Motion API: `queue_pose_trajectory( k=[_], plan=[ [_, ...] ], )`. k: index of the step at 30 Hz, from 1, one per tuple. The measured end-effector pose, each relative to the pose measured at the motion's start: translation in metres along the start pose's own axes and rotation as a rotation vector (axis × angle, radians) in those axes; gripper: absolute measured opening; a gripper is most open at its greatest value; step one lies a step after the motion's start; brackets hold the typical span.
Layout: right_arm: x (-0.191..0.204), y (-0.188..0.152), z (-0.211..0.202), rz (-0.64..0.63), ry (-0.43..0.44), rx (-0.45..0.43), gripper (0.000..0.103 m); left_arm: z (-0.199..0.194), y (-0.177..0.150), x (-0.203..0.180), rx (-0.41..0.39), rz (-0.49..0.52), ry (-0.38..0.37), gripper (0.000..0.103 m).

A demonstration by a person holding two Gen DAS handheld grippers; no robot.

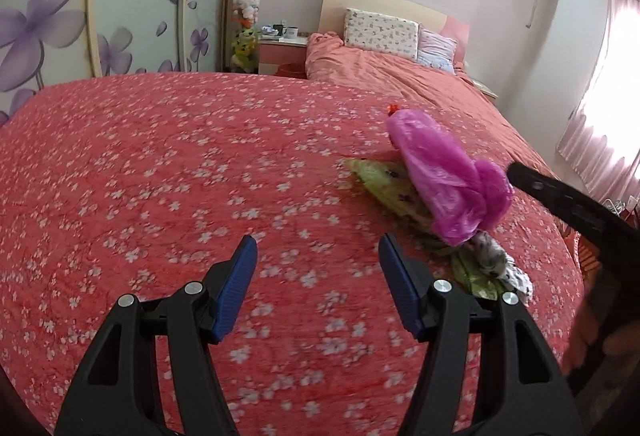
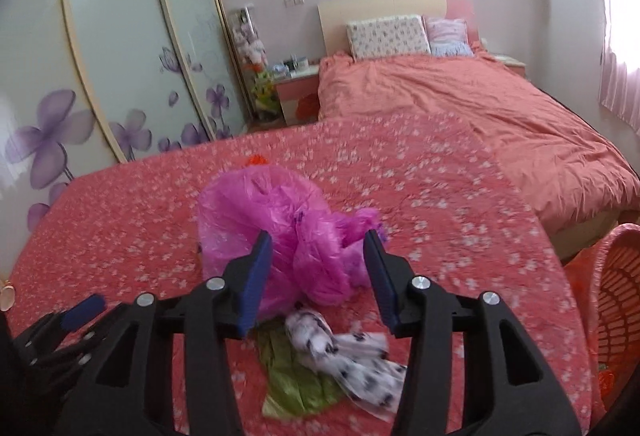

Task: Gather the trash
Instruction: 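Grasp the magenta bag with the right tool while the left tool grasps the yellow-green bag, then carry the magenta and yellow-green bags over the orange basket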

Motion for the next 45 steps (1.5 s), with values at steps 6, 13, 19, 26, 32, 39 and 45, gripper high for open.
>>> queue_pose_trajectory(
  k=[6,13,19,26,32,39,45],
  plan=[
    [-0.002,-0.012,0.015,-0.005,-0.039,0.054,0.018,0.004,-0.008,0.004,0.022,-0.003,-0.022,0.063],
    [-0.044,-0.005,-0.037,0.078,-0.089,-0.089,0.017,0.01,-0.009,-0.018,0.043,0.024,-0.074,0.063],
    [-0.088,-0.009,-0.082,0.111,-0.206,-0.185,0.017,0.021,-0.008,-0.056,0.062,0.065,-0.118,0.063],
    [-0.117,-0.028,-0.099,0.127,-0.244,-0.171,0.017,0.058,-0.003,-0.09,0.131,0.05,-0.108,0.048],
    [-0.128,-0.038,-0.106,0.129,-0.245,-0.163,0.017,0.073,-0.008,-0.099,0.163,0.047,-0.101,0.022],
    [-0.125,-0.043,-0.124,0.132,-0.243,-0.182,0.017,0.046,-0.006,-0.088,0.113,0.072,-0.087,0.017],
    [-0.118,-0.042,-0.143,0.13,-0.238,-0.209,0.017,0.01,0.003,-0.066,0.055,0.073,-0.06,0.017]
  ],
)
Point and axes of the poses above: each gripper's, at about its wrist camera, not at the fingertips, and z roughly the way its jaws point, x to its left, y to its top, the point moved 1 cm from there along z, roughly the way its jaws point, and after that the axes turned 4 degrees about -z, right-handed, at the moved point
